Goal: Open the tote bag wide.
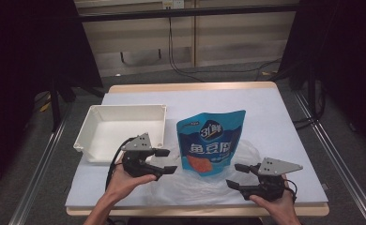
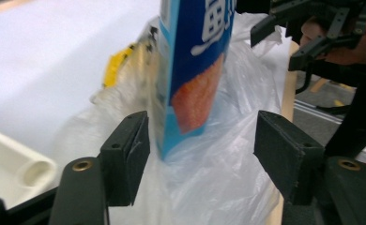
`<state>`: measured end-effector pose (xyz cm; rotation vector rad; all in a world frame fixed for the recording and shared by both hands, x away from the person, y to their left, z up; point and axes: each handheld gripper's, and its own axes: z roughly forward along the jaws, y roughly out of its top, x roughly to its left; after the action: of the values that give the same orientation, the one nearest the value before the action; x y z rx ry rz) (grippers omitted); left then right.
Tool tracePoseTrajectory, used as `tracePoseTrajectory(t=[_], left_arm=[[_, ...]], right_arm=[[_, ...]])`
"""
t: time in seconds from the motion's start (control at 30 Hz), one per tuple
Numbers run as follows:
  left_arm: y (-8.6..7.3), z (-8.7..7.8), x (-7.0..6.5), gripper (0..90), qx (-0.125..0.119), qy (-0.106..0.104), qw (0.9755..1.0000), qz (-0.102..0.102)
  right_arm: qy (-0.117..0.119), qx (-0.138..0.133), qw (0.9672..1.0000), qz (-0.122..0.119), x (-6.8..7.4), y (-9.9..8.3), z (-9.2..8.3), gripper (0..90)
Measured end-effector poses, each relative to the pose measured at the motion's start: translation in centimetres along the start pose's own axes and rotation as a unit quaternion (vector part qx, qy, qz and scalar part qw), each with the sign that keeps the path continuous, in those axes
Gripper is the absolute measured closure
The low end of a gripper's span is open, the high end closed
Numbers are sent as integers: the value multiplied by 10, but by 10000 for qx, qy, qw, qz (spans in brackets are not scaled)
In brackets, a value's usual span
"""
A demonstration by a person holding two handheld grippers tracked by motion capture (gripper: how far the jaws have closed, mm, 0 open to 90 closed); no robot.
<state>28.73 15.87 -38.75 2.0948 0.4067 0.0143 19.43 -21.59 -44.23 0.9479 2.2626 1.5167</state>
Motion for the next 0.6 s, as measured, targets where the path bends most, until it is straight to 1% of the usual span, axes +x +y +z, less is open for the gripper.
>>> tracePoseTrajectory(t=[0.07, 0.1, 0.13, 0.17, 0.2, 0.23, 0.3, 0.4, 0.47, 0.53, 0.6], left_arm=[[6, -6, 1, 345, 20, 93, 9999, 74], [9, -9, 1, 342, 5, 104, 9999, 97], [11, -10, 2, 343, -64, 115, 9999, 63], [15, -13, 3, 343, -45, 158, 9998, 97], [20, -16, 3, 341, -40, 192, 9997, 116], [22, -17, 4, 348, -61, 191, 9997, 127], [30, -20, 3, 353, -76, 296, 9994, 178], [41, -24, 3, 384, -153, 350, 9988, 292], [49, -24, 3, 397, -125, 300, 9988, 359], [57, -24, 1, 414, -99, 271, 9985, 469], [62, -23, 0, 431, -123, 250, 9984, 493]], right_arm=[[12, -28, 10000, -26, 0, 2, 0, 340], [12, -43, 10000, -11, -1, 4, 0, 334], [21, -68, 10000, -5, -2, 6, 0, 333], [29, -90, 10000, 19, -3, 7, -1, 328], [48, -63, 10000, 60, -3, 7, -1, 322], [41, -3, 10000, 23, -4, 8, -1, 314], [38, 29, 10000, 21, -3, 7, -3, 298], [64, -22, 9999, 109, 1, 3, -6, 258], [7, -48, 10000, 82, 3, 0, -8, 240], [-38, -112, 9999, 91, 4, -2, -12, 213], [-90, -179, 9998, 74, 6, -2, -18, 206]])
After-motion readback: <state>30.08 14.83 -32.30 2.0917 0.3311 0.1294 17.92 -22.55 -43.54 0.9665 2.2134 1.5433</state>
